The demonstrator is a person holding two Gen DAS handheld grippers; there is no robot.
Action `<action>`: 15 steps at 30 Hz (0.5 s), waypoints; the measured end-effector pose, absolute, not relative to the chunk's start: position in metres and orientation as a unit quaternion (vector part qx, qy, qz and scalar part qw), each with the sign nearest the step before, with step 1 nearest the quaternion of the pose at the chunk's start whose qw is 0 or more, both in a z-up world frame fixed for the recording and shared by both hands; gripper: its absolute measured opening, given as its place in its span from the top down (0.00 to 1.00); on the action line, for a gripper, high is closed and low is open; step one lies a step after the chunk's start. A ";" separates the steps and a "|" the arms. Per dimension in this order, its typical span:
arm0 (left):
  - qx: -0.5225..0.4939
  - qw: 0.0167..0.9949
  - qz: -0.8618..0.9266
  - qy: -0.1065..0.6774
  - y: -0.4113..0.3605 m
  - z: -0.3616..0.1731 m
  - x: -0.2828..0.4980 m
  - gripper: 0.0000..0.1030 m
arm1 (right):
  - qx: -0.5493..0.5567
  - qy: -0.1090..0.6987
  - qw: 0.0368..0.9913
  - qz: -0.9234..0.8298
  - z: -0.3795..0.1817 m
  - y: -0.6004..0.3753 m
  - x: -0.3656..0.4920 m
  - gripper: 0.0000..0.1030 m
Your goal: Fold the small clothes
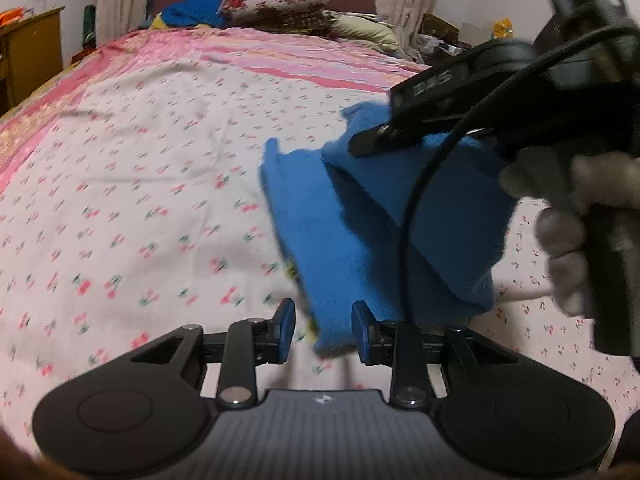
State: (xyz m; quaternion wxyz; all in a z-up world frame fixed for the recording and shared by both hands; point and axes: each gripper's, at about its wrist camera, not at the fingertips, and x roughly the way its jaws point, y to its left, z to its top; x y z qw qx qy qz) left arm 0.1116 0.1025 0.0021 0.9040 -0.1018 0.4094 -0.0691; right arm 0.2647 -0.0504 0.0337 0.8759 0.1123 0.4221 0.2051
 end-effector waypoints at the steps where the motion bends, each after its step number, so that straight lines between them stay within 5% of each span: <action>1: -0.105 0.904 -0.067 0.408 0.107 0.002 0.108 0.64 | 0.107 0.428 0.874 0.205 0.030 -0.045 0.264 0.74; 15: -0.122 0.915 -0.077 0.377 0.129 0.022 0.087 0.63 | 0.079 0.371 0.887 0.262 0.062 -0.057 0.204 0.72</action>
